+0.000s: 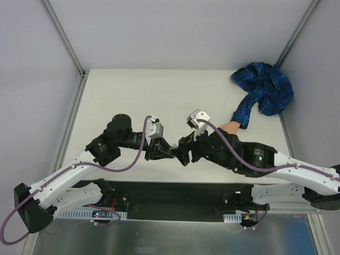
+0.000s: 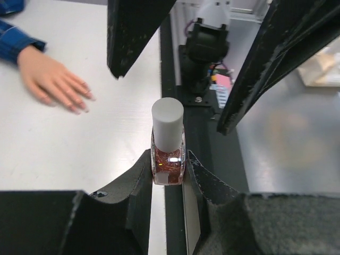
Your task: Paint the nails
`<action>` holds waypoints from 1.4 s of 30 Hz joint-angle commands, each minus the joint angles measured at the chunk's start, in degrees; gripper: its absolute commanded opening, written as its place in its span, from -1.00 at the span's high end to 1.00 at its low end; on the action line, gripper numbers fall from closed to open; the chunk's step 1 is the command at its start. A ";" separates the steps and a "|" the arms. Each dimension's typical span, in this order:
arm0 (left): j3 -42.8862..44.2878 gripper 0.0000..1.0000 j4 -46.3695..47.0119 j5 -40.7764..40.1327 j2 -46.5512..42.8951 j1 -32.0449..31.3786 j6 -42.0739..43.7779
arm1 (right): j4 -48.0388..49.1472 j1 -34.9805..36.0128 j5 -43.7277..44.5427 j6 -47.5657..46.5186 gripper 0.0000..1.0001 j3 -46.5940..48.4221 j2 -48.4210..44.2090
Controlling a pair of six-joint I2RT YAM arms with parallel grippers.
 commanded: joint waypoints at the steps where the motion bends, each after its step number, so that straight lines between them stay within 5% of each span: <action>1: 2.32 1.00 5.99 14.95 0.88 0.04 -1.62 | 5.42 -2.10 -16.37 -8.48 -0.33 -0.47 -1.26; 10: 2.05 1.00 7.05 17.34 1.05 -0.40 -1.98 | 5.16 -3.95 -20.52 -10.15 0.14 0.31 0.23; 17: 1.35 1.00 7.13 7.37 -1.05 -0.31 -1.98 | 3.93 -3.86 -20.87 -10.77 0.98 1.46 2.60; 21: -0.92 1.00 6.61 -10.48 -5.08 -0.05 -1.89 | 3.93 -2.64 -11.50 -6.67 0.99 1.28 4.10; 23: -1.55 1.00 5.47 -18.57 -6.41 0.04 -1.36 | -0.09 2.71 17.77 -0.61 0.99 4.33 7.51; 25: -1.46 1.00 3.45 -25.62 -7.38 0.04 -0.05 | -18.70 6.32 40.80 22.20 0.99 9.78 12.34; 26: -1.29 1.00 3.36 -26.42 -7.65 0.04 0.30 | -22.58 6.77 43.18 27.15 0.99 14.42 16.97; 29: -1.64 1.00 3.53 -25.73 -7.74 0.04 0.48 | -26.22 7.39 45.49 30.72 0.99 20.59 23.49; 34: -1.29 1.00 3.44 -23.98 -6.86 0.04 0.92 | -24.03 7.30 43.39 22.90 0.95 25.54 26.69; 37: -1.02 1.00 3.44 -20.82 -6.77 0.04 1.10 | -18.94 7.21 39.01 15.53 0.51 22.04 22.75; 42: -0.23 1.00 3.44 -15.10 -5.28 0.04 1.36 | -14.45 6.60 29.62 6.13 0.12 15.80 14.22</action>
